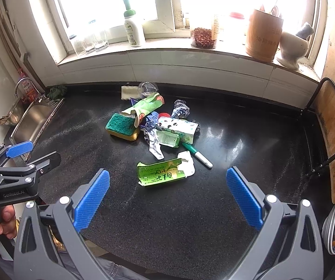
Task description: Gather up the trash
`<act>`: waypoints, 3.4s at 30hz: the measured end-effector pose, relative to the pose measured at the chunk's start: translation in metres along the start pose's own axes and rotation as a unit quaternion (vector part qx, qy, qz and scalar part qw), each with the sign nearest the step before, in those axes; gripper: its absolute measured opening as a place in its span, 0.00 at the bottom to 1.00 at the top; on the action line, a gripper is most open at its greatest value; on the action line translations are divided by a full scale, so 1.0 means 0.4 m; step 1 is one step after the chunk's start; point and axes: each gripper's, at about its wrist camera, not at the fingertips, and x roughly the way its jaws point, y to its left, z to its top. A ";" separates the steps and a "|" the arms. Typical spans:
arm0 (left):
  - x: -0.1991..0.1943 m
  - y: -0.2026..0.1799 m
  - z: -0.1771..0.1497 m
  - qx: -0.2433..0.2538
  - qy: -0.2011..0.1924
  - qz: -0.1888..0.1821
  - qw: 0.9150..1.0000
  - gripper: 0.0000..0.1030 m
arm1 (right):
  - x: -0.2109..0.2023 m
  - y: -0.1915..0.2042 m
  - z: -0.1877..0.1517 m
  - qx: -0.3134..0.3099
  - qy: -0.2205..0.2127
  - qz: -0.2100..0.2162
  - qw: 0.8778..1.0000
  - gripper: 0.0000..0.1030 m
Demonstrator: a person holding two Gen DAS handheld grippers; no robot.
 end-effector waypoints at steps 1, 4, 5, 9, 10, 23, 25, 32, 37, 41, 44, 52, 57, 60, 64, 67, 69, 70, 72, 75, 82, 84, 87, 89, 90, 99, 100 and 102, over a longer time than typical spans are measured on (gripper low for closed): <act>0.000 0.000 -0.001 -0.001 0.000 0.000 1.000 0.94 | 0.001 0.000 0.001 0.000 0.001 0.000 1.000 0.95; 0.006 0.003 0.012 -0.001 0.002 0.001 1.000 0.94 | 0.002 0.002 0.001 0.000 0.000 0.001 1.000 0.95; 0.007 0.003 0.013 -0.002 0.002 0.001 1.000 0.94 | 0.001 0.002 0.001 0.000 0.000 0.001 1.000 0.95; 0.007 -0.002 0.012 0.000 0.002 0.002 1.000 0.94 | 0.005 0.002 0.003 0.000 0.001 0.002 1.000 0.95; 0.008 -0.004 0.012 0.001 0.002 0.002 1.000 0.94 | 0.006 0.003 0.005 -0.001 0.001 0.002 1.000 0.95; 0.023 0.008 0.024 0.000 0.008 0.000 1.000 0.94 | 0.022 -0.002 0.016 0.000 0.005 0.003 1.000 0.95; 0.033 0.006 0.032 0.000 0.011 0.000 1.000 0.94 | 0.027 -0.004 0.019 0.000 0.006 0.003 1.000 0.95; 0.085 -0.004 0.051 0.007 0.017 -0.005 1.000 0.94 | 0.059 -0.023 0.039 -0.005 0.009 0.007 1.000 0.95; 0.182 -0.002 0.072 0.023 0.023 0.008 0.999 0.94 | 0.117 -0.073 0.054 -0.001 0.016 0.014 1.000 0.95; 0.291 0.011 0.092 0.034 0.023 0.019 0.999 0.94 | 0.202 -0.128 0.062 -0.017 0.023 0.000 1.000 0.94; 0.385 0.016 0.103 0.050 0.026 0.013 0.998 0.94 | 0.294 -0.172 0.051 -0.043 0.039 -0.008 0.998 0.93; 0.593 0.047 0.124 0.044 0.058 -0.001 0.997 0.94 | 0.498 -0.243 -0.017 -0.116 0.109 -0.003 0.987 0.88; 0.660 0.044 0.142 0.060 0.059 -0.025 0.996 0.94 | 0.572 -0.248 -0.036 -0.146 0.136 0.014 0.980 0.85; 0.678 0.040 0.159 0.064 0.057 -0.036 0.996 0.94 | 0.599 -0.247 -0.032 -0.154 0.138 0.022 0.978 0.82; 0.696 0.046 0.183 0.053 0.055 -0.051 0.996 0.94 | 0.614 -0.240 -0.012 -0.167 0.124 0.027 0.978 0.71; 0.703 0.050 0.190 0.062 0.047 -0.062 0.995 0.93 | 0.614 -0.233 -0.001 -0.179 0.118 0.039 0.976 0.45; 0.703 0.057 0.190 0.065 0.044 -0.067 0.995 0.90 | 0.611 -0.231 0.010 -0.184 0.118 0.046 0.975 0.19; 0.700 0.059 0.189 0.066 0.044 -0.068 0.995 0.86 | 0.611 -0.232 0.012 -0.183 0.122 0.050 0.974 0.13; 0.692 0.070 0.184 0.066 0.045 -0.069 0.994 0.80 | 0.605 -0.236 0.012 -0.179 0.128 0.054 0.974 0.13; 0.668 0.081 0.181 0.063 0.046 -0.068 0.995 0.63 | 0.595 -0.229 0.005 -0.181 0.132 0.054 0.973 0.13; 0.577 0.085 0.126 0.040 0.050 -0.079 0.995 0.34 | 0.528 -0.216 -0.023 -0.160 0.120 0.037 0.979 0.13; 0.541 0.084 0.106 0.034 0.047 -0.081 0.995 0.32 | 0.502 -0.213 -0.031 -0.151 0.113 0.034 0.981 0.13; 0.482 0.077 0.084 0.030 0.037 -0.075 0.996 0.32 | 0.459 -0.200 -0.032 -0.141 0.098 0.029 0.985 0.13; 0.442 0.069 0.069 0.028 0.030 -0.069 0.997 0.32 | 0.427 -0.189 -0.036 -0.135 0.087 0.028 0.987 0.13; 0.414 0.063 0.059 0.028 0.027 -0.066 0.997 0.32 | 0.411 -0.187 -0.036 -0.132 0.081 0.030 0.987 0.13; 0.252 0.100 -0.025 0.001 -0.001 -0.025 1.000 0.32 | 0.298 -0.119 -0.045 -0.133 0.050 0.038 0.989 0.13; 0.240 0.108 -0.027 -0.002 -0.004 -0.021 1.000 0.32 | 0.288 -0.104 -0.044 -0.137 0.047 0.041 0.989 0.13; 0.210 0.129 -0.047 -0.012 -0.010 -0.011 1.000 0.32 | 0.272 -0.073 -0.035 -0.146 0.038 0.050 0.987 0.13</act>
